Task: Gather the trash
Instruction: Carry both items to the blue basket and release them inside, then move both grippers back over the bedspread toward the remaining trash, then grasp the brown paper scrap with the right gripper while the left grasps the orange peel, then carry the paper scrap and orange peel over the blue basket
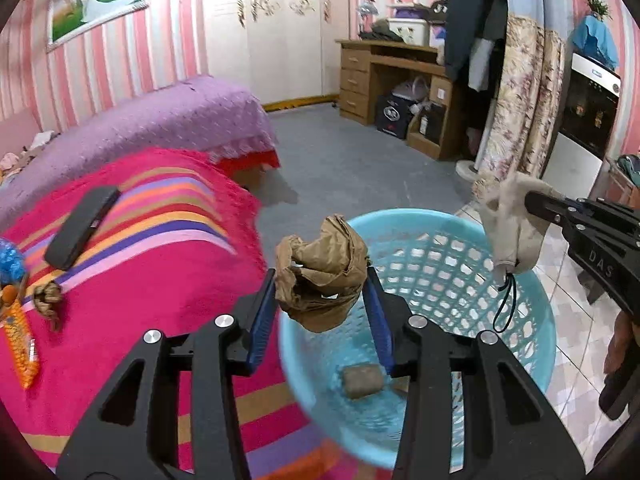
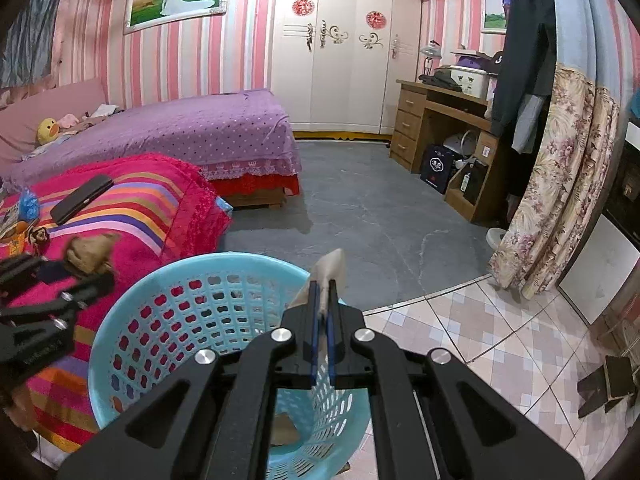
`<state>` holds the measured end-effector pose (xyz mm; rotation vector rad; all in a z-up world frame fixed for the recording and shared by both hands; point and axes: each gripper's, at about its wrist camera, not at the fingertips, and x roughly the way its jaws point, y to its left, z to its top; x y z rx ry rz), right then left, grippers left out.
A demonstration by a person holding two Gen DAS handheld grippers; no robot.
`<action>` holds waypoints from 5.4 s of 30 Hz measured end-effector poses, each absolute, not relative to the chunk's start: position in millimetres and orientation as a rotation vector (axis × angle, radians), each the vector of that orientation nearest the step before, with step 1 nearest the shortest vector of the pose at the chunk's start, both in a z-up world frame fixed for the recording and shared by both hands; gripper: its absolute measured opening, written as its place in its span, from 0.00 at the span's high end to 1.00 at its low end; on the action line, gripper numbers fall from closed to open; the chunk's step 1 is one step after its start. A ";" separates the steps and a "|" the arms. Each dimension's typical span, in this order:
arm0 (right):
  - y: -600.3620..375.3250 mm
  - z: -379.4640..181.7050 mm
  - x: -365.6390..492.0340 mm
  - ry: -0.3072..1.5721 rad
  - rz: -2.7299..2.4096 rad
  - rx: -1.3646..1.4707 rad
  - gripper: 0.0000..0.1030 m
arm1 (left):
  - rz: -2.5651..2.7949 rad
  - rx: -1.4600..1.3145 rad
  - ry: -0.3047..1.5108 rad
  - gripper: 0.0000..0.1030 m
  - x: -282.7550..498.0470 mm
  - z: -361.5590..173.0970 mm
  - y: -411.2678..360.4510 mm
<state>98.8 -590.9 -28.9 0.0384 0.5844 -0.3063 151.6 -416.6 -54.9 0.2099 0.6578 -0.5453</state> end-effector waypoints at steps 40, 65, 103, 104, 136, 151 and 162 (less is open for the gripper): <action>-492.4 6.6 135.2 0.466 -0.365 0.075 0.05 | -0.137 0.137 0.537 0.05 158.0 18.5 -133.8; -257.5 -30.4 228.5 0.579 -0.019 -0.081 0.05 | 0.181 -0.032 0.667 0.05 195.1 -39.4 100.1; -251.8 -31.3 254.5 0.638 0.095 -0.089 0.62 | 0.120 -0.021 0.841 0.71 271.2 -84.0 96.0; -252.5 -30.1 253.5 0.636 0.096 -0.097 0.62 | 0.121 -0.027 0.836 0.74 268.9 -82.9 96.9; -334.0 -0.4 178.4 0.554 0.090 -0.114 0.62 | 0.011 0.038 0.647 0.76 182.2 -14.7 -53.9; -499.1 -1.9 119.6 0.542 -0.138 -0.041 0.62 | -0.240 0.084 0.642 0.76 155.5 -19.8 -242.9; -584.5 -31.9 94.1 0.592 -0.287 0.006 0.62 | -0.440 0.178 0.661 0.75 137.7 -52.6 -385.6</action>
